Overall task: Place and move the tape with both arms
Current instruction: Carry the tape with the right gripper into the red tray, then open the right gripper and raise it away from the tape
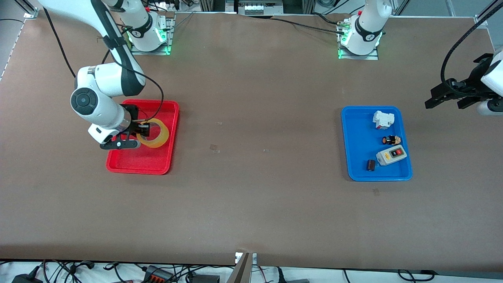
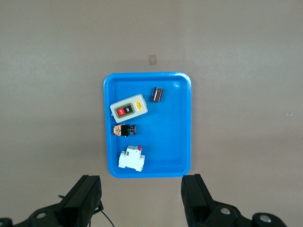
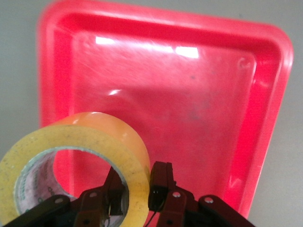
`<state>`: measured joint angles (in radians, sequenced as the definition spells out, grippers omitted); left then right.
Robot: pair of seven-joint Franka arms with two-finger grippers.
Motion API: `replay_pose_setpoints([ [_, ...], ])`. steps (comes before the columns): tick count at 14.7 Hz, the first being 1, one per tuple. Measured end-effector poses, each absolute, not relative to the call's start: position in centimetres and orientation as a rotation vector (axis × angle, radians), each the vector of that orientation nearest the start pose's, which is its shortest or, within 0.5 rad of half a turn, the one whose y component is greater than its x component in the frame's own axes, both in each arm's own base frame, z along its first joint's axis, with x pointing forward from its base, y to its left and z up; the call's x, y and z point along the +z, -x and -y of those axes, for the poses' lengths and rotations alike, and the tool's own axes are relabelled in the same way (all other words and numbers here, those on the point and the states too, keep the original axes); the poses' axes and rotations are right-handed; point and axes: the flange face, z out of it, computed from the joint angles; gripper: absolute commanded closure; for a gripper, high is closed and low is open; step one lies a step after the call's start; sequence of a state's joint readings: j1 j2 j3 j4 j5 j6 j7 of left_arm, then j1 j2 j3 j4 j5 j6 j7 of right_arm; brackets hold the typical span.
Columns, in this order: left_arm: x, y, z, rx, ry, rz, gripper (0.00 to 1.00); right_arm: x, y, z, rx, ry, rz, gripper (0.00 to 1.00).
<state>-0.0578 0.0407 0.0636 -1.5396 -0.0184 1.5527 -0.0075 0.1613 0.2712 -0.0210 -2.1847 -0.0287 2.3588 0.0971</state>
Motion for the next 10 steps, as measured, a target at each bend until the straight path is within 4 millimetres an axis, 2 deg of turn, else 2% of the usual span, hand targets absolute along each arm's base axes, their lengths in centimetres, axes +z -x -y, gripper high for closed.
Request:
replay_pose_setpoints([
  [4, 62.9, -55.8, 0.9, 0.006, 3.159, -0.007, 0.0, 22.3, -52.9, -5.3, 0.169, 3.169, 0.081, 0.9],
  [5, 63.0, -55.7, 1.0, 0.002, 3.159, -0.01, 0.0, 21.9, -53.0, -4.9, 0.168, 3.169, 0.07, 0.81],
  [6, 63.0, -55.7, 1.0, 0.001, 3.159, -0.012, 0.0, 21.5, -53.0, -4.5, 0.167, 3.169, 0.058, 0.67],
  [7, 63.0, -55.7, 1.0, 0.002, 3.159, -0.012, 0.0, 21.1, -53.1, -4.1, 0.166, 3.168, 0.046, 0.43],
  [8, 63.0, -55.7, 1.0, 0.002, 3.159, -0.012, 0.0, 20.8, -53.1, -3.8, 0.167, 3.168, 0.037, 0.06],
  [9, 62.9, -55.7, 1.0, 0.003, 3.159, -0.012, 0.0, 20.8, -53.2, -3.4, 0.162, 3.168, 0.027, 0.01],
  [10, 62.9, -55.7, 1.0, 0.006, 3.159, -0.012, 0.0, 21.1, -53.4, -3.1, 0.148, 3.168, 0.017, 0.01],
])
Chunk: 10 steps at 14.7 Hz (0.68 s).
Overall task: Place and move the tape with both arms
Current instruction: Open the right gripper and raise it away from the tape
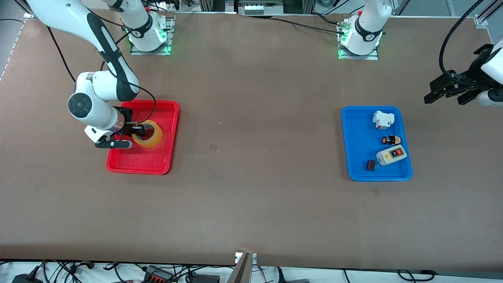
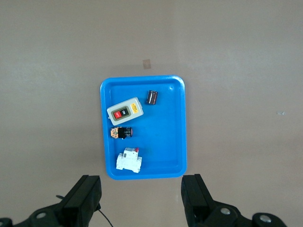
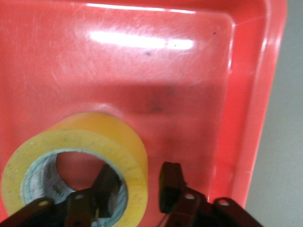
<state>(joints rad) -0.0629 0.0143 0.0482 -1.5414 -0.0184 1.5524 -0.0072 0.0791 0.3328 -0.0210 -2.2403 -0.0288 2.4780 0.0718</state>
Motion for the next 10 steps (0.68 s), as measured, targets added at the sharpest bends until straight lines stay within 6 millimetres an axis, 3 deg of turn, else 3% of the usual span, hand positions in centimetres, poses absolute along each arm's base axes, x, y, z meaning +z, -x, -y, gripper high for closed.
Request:
replay_pose_setpoints([
  [2, 62.8, -55.8, 1.0, 0.009, 3.159, -0.012, 0.0, 22.6, -54.5, -2.8, 0.083, 3.167, 0.005, 0.01],
  [4, 62.7, -55.8, 1.0, 0.012, 3.159, -0.012, 0.0, 25.7, -56.1, -2.8, 0.026, 3.167, 0.003, 0.01],
  [6, 62.6, -55.9, 1.0, 0.015, 3.159, -0.012, 0.0, 30.3, -57.9, -2.9, 0.027, 3.169, -0.001, 0.01],
  [10, 62.5, -55.9, 1.0, 0.018, 3.159, -0.011, 0.0, 42.4, -61.4, -3.0, 0.009, 3.172, -0.015, 0.01],
])
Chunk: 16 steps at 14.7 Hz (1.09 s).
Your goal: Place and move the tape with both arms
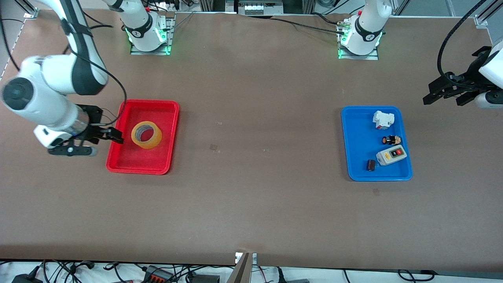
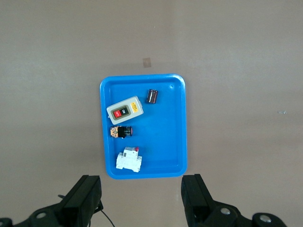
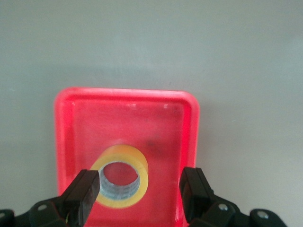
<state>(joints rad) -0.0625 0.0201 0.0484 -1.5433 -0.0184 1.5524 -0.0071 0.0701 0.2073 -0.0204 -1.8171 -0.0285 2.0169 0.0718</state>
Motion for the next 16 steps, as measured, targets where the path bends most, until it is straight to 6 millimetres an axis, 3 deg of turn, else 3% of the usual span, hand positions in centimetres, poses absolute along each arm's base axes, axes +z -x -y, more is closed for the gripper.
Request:
replay_pose_setpoints([
  [4, 62.4, -55.9, 0.9, 0.019, 3.159, -0.007, 0.0, 52.6, -62.3, -2.7, 0.008, 3.174, -0.038, 0.01],
  [7, 62.5, -55.9, 0.9, 0.018, 3.159, -0.008, 0.0, 58.2, -61.1, -2.7, -0.018, 3.171, -0.092, 0.0],
  [13, 65.0, -55.0, 2.1, 0.024, 3.159, -0.044, 0.0, 65.0, -55.9, -2.3, -0.005, 3.168, -0.116, 0.0],
  [16, 65.2, -54.9, 2.5, 0.031, 3.158, -0.058, 0.0, 66.2, -54.9, -1.6, -0.018, 3.166, -0.137, 0.0],
])
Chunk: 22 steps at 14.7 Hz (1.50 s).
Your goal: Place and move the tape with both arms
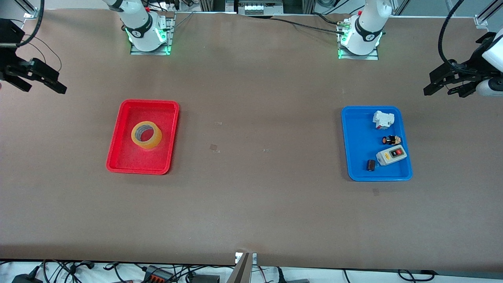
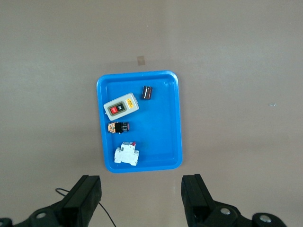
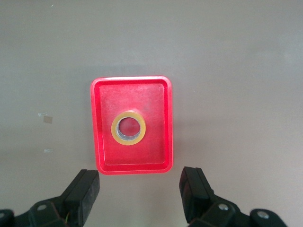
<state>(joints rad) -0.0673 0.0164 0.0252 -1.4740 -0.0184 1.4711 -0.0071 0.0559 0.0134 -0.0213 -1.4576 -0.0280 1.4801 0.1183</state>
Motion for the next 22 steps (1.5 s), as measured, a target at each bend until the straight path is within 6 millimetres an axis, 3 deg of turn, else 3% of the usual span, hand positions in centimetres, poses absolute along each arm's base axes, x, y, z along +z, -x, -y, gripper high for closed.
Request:
replay_pose_setpoints([
  [6, 65.0, -54.8, 2.3, 0.059, 3.158, -0.051, 0.0, 65.0, -55.6, 0.0, 0.023, 3.166, -0.174, 0.01],
  [16, 65.0, -54.7, 2.1, 0.063, 3.158, -0.047, 0.0, 64.9, -54.1, -0.7, 0.085, 3.169, -0.141, 0.01],
  [22, 64.9, -54.8, 2.1, 0.064, 3.158, -0.047, 0.0, 63.9, -53.4, -0.3, 0.09, 3.169, -0.123, 0.01],
])
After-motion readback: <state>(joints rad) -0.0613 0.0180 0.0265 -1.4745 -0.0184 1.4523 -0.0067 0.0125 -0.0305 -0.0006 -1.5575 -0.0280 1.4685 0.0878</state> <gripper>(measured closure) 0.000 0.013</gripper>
